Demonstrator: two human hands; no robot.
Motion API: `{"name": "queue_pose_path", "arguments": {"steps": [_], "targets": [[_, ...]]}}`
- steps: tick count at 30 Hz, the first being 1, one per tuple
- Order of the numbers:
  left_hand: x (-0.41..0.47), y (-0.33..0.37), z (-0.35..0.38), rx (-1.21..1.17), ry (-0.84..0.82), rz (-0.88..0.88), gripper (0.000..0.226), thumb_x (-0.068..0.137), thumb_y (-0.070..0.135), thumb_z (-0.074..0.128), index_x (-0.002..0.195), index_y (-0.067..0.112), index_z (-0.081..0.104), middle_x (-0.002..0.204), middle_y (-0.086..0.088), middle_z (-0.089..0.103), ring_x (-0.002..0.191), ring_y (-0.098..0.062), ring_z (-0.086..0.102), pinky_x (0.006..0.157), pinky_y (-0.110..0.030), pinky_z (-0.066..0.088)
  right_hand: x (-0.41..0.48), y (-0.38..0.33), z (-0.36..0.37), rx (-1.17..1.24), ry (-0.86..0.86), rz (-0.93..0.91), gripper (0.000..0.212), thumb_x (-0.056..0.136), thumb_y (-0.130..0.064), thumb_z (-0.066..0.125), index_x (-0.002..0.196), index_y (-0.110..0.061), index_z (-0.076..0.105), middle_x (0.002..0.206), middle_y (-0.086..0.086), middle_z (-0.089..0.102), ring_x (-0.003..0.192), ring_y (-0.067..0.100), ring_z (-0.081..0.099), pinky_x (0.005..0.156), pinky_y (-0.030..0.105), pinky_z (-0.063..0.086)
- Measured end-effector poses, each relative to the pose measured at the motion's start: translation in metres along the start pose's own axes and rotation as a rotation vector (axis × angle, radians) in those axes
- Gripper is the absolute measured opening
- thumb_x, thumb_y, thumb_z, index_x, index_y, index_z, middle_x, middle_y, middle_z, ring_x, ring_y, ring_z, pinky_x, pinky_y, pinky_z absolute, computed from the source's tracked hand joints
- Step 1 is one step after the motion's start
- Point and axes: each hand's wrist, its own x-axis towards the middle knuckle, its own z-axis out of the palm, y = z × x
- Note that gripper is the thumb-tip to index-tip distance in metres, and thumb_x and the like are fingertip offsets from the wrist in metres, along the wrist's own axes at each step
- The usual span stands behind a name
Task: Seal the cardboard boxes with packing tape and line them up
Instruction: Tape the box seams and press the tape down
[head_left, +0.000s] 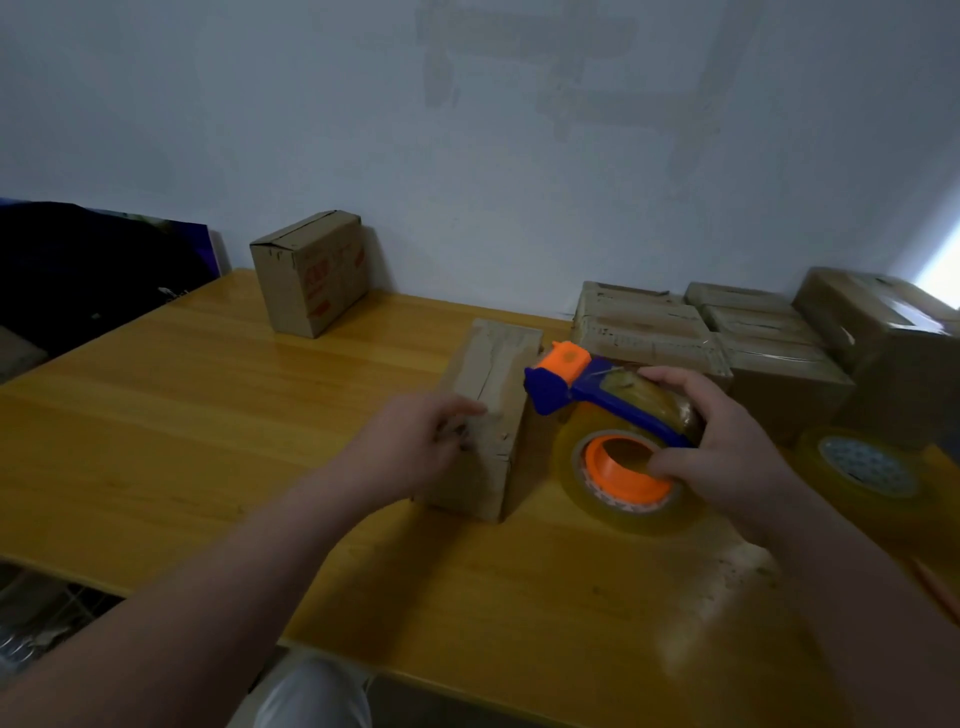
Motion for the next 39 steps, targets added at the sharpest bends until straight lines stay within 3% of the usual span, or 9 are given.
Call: {"name": "queue_pose_path", "arguments": {"steps": [4, 7, 10, 14, 21, 27, 32, 36, 39], "targets": [[0.005, 0.019, -0.007, -0.528, 0.141, -0.198, 0.034, 0.096, 0.03, 0.052, 0.128, 0.021, 0.058, 0.121, 0.004, 0.062, 0.104, -0.011, 0.057, 0.082, -0.025, 0.048, -0.002, -0.006, 0.0, 0.024, -0.026, -0.113, 0.085, 0.065, 0.017, 0.072, 0.117, -0.046, 0.049, 0.112, -0.008, 0.051, 0.088, 0.019, 0.063, 0.067, 0.041, 0.06], [0.009, 0.029, -0.013, -1.029, -0.054, -0.464, 0.04, 0.092, 0.043, 0.053, 0.111, 0.01, 0.065, 0.098, -0.003, 0.069, 0.091, -0.02, 0.064, 0.069, -0.03, 0.052, -0.004, -0.008, 0.001, 0.012, -0.053, -0.19, 0.086, 0.066, 0.016, 0.073, 0.119, -0.046, 0.048, 0.114, -0.009, 0.052, 0.085, 0.01, 0.063, 0.06, 0.03, 0.058], [0.011, 0.033, -0.014, -1.223, -0.167, -0.503, 0.031, 0.089, 0.038, 0.058, 0.096, 0.009, 0.064, 0.081, -0.007, 0.063, 0.072, -0.017, 0.059, 0.055, -0.026, 0.052, -0.006, -0.01, 0.003, -0.025, -0.085, -0.252, 0.085, 0.066, 0.015, 0.074, 0.124, -0.042, 0.047, 0.117, -0.009, 0.051, 0.082, -0.004, 0.06, 0.056, 0.017, 0.052], [0.011, 0.035, -0.012, -1.355, -0.157, -0.575, 0.021, 0.088, 0.033, 0.061, 0.086, 0.013, 0.06, 0.074, -0.005, 0.059, 0.063, -0.013, 0.057, 0.049, -0.021, 0.051, -0.009, -0.01, 0.002, -0.013, -0.097, -0.284, 0.084, 0.067, 0.014, 0.074, 0.121, -0.044, 0.047, 0.116, -0.01, 0.051, 0.082, -0.006, 0.06, 0.056, 0.015, 0.051], [0.01, 0.029, -0.008, -1.261, -0.076, -0.555, 0.015, 0.091, 0.016, 0.059, 0.078, 0.009, 0.059, 0.061, -0.004, 0.053, 0.05, -0.009, 0.051, 0.044, -0.018, 0.047, -0.011, -0.016, 0.003, -0.084, -0.149, -0.324, 0.084, 0.07, 0.01, 0.075, 0.124, -0.047, 0.045, 0.121, -0.018, 0.047, 0.09, -0.008, 0.057, 0.058, 0.015, 0.052], [0.009, 0.016, -0.01, -0.943, 0.066, -0.504, 0.018, 0.089, 0.017, 0.063, 0.072, 0.011, 0.064, 0.056, -0.001, 0.06, 0.052, -0.009, 0.053, 0.046, -0.02, 0.044, -0.006, -0.028, 0.0, -0.269, -0.318, -0.243, 0.081, 0.072, -0.014, 0.08, 0.12, -0.064, 0.037, 0.114, -0.028, 0.048, 0.09, 0.018, 0.064, 0.069, 0.036, 0.059], [0.005, -0.015, -0.023, -0.884, 0.257, -0.545, 0.016, 0.088, 0.016, 0.066, 0.077, 0.007, 0.068, 0.058, 0.0, 0.062, 0.053, -0.01, 0.052, 0.05, -0.02, 0.045, -0.004, -0.029, -0.021, -0.346, -0.388, -0.178, 0.079, 0.072, -0.019, 0.081, 0.118, -0.065, 0.038, 0.114, -0.021, 0.05, 0.081, 0.012, 0.064, 0.067, 0.03, 0.059], [-0.005, -0.034, -0.015, -0.815, 0.337, -0.582, 0.019, 0.087, 0.017, 0.068, 0.073, 0.005, 0.067, 0.054, 0.001, 0.062, 0.051, -0.012, 0.049, 0.046, -0.02, 0.043, -0.002, -0.024, -0.031, -0.435, -0.416, -0.166, 0.075, 0.074, -0.016, 0.079, 0.116, -0.064, 0.041, 0.113, -0.025, 0.05, 0.077, 0.016, 0.064, 0.066, 0.034, 0.058], [-0.007, -0.037, -0.002, -0.796, 0.385, -0.599, 0.021, 0.086, 0.021, 0.07, 0.072, 0.005, 0.067, 0.06, -0.003, 0.062, 0.054, -0.014, 0.049, 0.052, -0.024, 0.043, -0.001, -0.02, -0.028, -0.475, -0.407, -0.188, 0.076, 0.074, -0.015, 0.078, 0.117, -0.065, 0.04, 0.109, -0.014, 0.059, 0.076, 0.023, 0.064, 0.065, 0.04, 0.057]]}}
